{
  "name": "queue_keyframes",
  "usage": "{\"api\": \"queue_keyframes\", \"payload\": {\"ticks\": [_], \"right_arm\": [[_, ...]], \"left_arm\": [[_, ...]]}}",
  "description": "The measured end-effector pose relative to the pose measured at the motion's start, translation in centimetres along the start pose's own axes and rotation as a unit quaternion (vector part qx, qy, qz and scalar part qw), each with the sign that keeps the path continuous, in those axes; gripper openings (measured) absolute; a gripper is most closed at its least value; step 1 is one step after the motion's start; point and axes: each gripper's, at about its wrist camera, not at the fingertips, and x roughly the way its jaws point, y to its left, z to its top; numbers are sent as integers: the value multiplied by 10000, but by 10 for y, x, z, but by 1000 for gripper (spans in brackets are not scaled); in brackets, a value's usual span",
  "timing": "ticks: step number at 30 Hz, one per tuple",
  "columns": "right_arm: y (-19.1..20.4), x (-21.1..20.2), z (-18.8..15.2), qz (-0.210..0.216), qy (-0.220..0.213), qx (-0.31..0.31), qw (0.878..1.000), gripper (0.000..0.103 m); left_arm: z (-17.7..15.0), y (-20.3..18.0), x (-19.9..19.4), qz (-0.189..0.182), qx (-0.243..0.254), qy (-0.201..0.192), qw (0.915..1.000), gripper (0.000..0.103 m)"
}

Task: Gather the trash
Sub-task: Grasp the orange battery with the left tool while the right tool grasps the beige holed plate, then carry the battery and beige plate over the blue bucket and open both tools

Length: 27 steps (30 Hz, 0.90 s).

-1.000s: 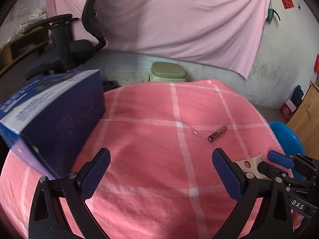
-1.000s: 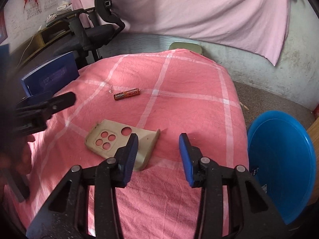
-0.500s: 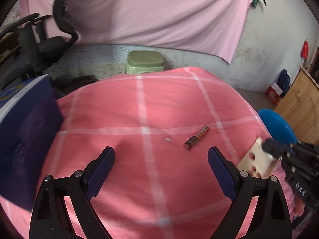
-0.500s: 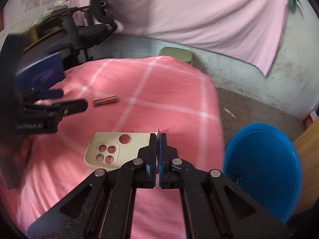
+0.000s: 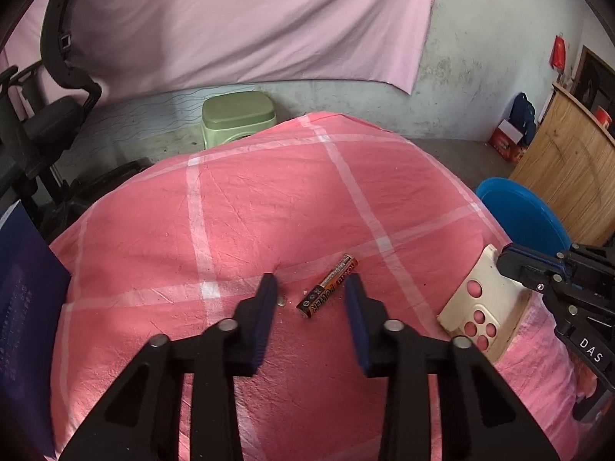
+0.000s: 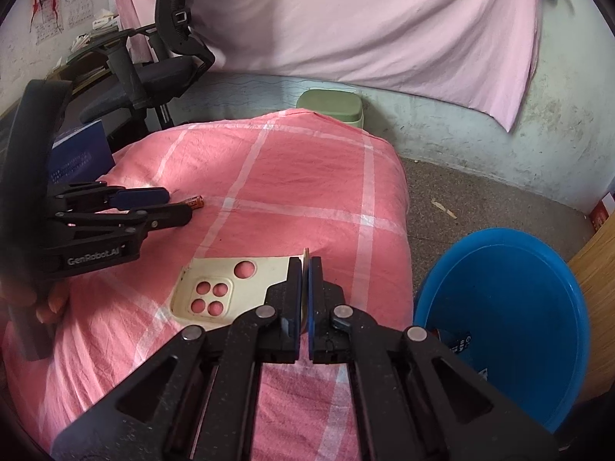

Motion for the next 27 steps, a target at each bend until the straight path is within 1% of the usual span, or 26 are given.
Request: {"api": "queue_keyframes", "payload": {"ticks": [1, 3, 4, 5, 10, 12, 14, 16, 18, 19, 20, 22, 23, 25, 27], "right_arm": [[1, -1, 0, -4, -2, -17, 10000, 21], [2, 0, -1, 7, 19, -23, 10000, 21], [1, 0, -1, 21, 32, -8, 10000, 21], [0, 1, -1, 49, 45, 22, 10000, 22], [-5, 5, -2, 148, 155, 169, 9996, 23], [-8, 6, -2, 241, 181, 270, 9992, 22], [-14, 6, -3, 431, 178, 455, 9979, 21], [-17, 5, -4, 530, 131, 566, 9969, 20], [-17, 2, -5, 477, 42, 579, 9972, 20], [-17, -2, -6, 411, -42, 576, 9975, 20], [-17, -7, -7, 364, -175, 571, 9976, 20], [-16, -20, -7, 312, -489, 547, 9968, 20], [-15, -29, -9, 252, -714, 531, 9957, 20], [-16, -43, -11, 321, -1070, 522, 9924, 20], [-16, -60, -13, 335, -1501, 529, 9867, 20]], "left_arm": [[-2, -2, 1, -37, 24, 2, 10000, 16], [-3, -3, 1, -32, 63, 3, 10000, 12], [-5, -3, 0, -38, 72, 2, 10000, 8], [-5, -3, 0, -27, 66, -2, 10000, 7], [-13, -2, -8, -17, -125, -76, 9999, 7], [-17, -1, -14, -25, -298, -135, 9995, 7], [-21, 1, -22, -32, -529, -239, 9983, 7], [-27, 4, -34, 13, -762, -424, 9962, 7], [-34, 5, -50, 77, -951, -697, 9930, 7], [-38, 5, -59, 87, -1040, -860, 9908, 7], [-38, 2, -64, 90, -1092, -948, 9894, 7], [-44, 0, -79, 145, -1191, -1259, 9848, 7], [-49, -7, -90, 212, -1201, -1470, 9816, 7], [-50, -15, -101, 313, -1157, -1723, 9777, 7], [-49, -27, -116, 434, -1042, -2071, 9718, 7]]}}
